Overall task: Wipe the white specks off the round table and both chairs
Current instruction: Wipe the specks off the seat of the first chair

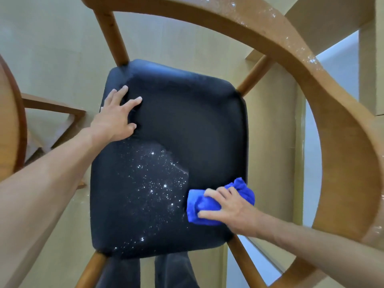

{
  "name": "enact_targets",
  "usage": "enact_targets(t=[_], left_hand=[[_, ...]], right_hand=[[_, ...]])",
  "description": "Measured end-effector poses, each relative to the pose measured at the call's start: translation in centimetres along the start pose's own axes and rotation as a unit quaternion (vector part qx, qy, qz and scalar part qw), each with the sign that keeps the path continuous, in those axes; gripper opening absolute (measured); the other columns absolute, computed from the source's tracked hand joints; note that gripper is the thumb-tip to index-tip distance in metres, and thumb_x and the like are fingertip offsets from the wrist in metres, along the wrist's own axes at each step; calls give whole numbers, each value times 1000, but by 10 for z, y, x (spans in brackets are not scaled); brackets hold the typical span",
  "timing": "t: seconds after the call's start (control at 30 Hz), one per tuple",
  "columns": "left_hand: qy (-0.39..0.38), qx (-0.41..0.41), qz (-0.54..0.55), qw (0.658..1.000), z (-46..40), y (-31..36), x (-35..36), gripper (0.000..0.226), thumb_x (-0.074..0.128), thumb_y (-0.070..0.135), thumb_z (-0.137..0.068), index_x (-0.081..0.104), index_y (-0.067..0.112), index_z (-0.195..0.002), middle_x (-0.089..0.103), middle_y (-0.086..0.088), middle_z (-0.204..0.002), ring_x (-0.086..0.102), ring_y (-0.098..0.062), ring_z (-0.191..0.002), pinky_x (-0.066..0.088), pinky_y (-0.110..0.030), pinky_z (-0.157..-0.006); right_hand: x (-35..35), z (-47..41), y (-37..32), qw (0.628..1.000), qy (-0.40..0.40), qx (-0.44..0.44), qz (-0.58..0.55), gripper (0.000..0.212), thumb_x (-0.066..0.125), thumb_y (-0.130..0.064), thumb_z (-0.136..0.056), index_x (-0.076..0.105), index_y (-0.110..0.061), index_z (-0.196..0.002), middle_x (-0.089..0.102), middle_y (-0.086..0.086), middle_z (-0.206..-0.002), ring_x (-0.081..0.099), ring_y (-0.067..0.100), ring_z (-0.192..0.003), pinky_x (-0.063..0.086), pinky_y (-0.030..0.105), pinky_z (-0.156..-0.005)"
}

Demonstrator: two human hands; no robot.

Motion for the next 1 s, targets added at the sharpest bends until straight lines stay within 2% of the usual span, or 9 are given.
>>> enact_targets(t=[0.13, 0.3, 0.4, 0.5, 0.57, 0.67, 0.77, 0.9, 1.0], left_hand=[[-2, -1, -6, 1000, 1, 0, 0, 75, 66, 20, -86, 26, 36, -148, -3, 1, -161, -8, -22, -147, 19, -54, -116], [1, -4, -8, 1000, 1, 0, 1, 74, 64, 20, -87, 25, 37, -148, -5, 3, -160, -10, -20, -147, 20, -52, -116], [6, 0, -4, 1000, 1, -1, 0, 74, 64, 20, -87, 25, 37, -148, -4, 3, -161, -9, -20, -147, 20, -52, -116], [2, 6, -8, 1000, 1, 0, 1, 74, 64, 21, -88, 25, 37, -148, -5, 3, -161, -9, -20, -147, 21, -52, -116], [-2, 5, -9, 1000, 1, -1, 0, 73, 64, 22, -88, 24, 38, -148, -5, 4, -160, -10, -19, -147, 21, -51, -116], [-2, 6, -9, 1000, 1, -1, 1, 73, 64, 23, -88, 24, 38, -148, -5, 5, -160, -10, -19, -147, 21, -51, -116], [-4, 8, -10, 1000, 1, -2, 1, 74, 64, 23, -88, 24, 38, -148, -5, 4, -160, -10, -19, -147, 20, -50, -117], [-5, 5, -5, 1000, 2, 0, -2, 73, 64, 22, -88, 24, 38, -148, -5, 5, -160, -10, -18, -147, 25, -51, -115], [-2, 7, -1, 1000, 2, 2, -2, 73, 63, 21, -88, 25, 38, -148, -4, 5, -160, -9, -19, -147, 25, -52, -114]], right_hand=[[38, 17, -83, 974, -93, -202, 33, 36, 54, -15, -79, 51, -43, -102, 47, 1, -120, 44, 22, -77, 42, 33, -67], [21, -26, -93, 972, 4, -228, 64, 33, 49, -13, -87, 51, -42, -103, 48, 3, -124, 46, 23, -77, 39, 32, -66], [-29, -71, -34, 989, 128, -73, 13, 41, 61, -13, -77, 55, -37, -110, 48, 8, -123, 48, 26, -76, 38, 34, -65], [-87, -117, 75, 958, 235, 163, -8, 47, 64, -29, -69, 60, -34, -115, 50, 7, -123, 49, 29, -76, 39, 35, -61], [-114, -130, 132, 925, 260, 278, -9, 46, 50, -31, -74, 63, -30, -118, 55, 10, -124, 50, 33, -78, 42, 37, -60], [-113, -132, 161, 902, 246, 347, -73, 52, 60, -24, -76, 59, -29, -128, 50, 9, -128, 49, 34, -87, 50, 46, -69], [-97, -125, 130, 907, 249, 321, -109, 54, 67, -21, -74, 56, -28, -127, 49, 10, -123, 53, 34, -87, 54, 42, -66], [-59, -97, 41, 941, 227, 227, -112, 57, 56, -11, -65, 51, -27, -120, 54, 16, -113, 53, 36, -74, 51, 37, -60], [2, -59, -60, 983, 92, 90, -128, 38, 50, -8, -77, 56, -27, -110, 61, 14, -104, 48, 27, -64, 46, 32, -57]])
Point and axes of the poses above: each hand's wrist, its own z-axis away from the middle knuckle, its own x-axis out of the palm, y = z × x, the point moved 9 cm from there along -z, towards the middle knuckle
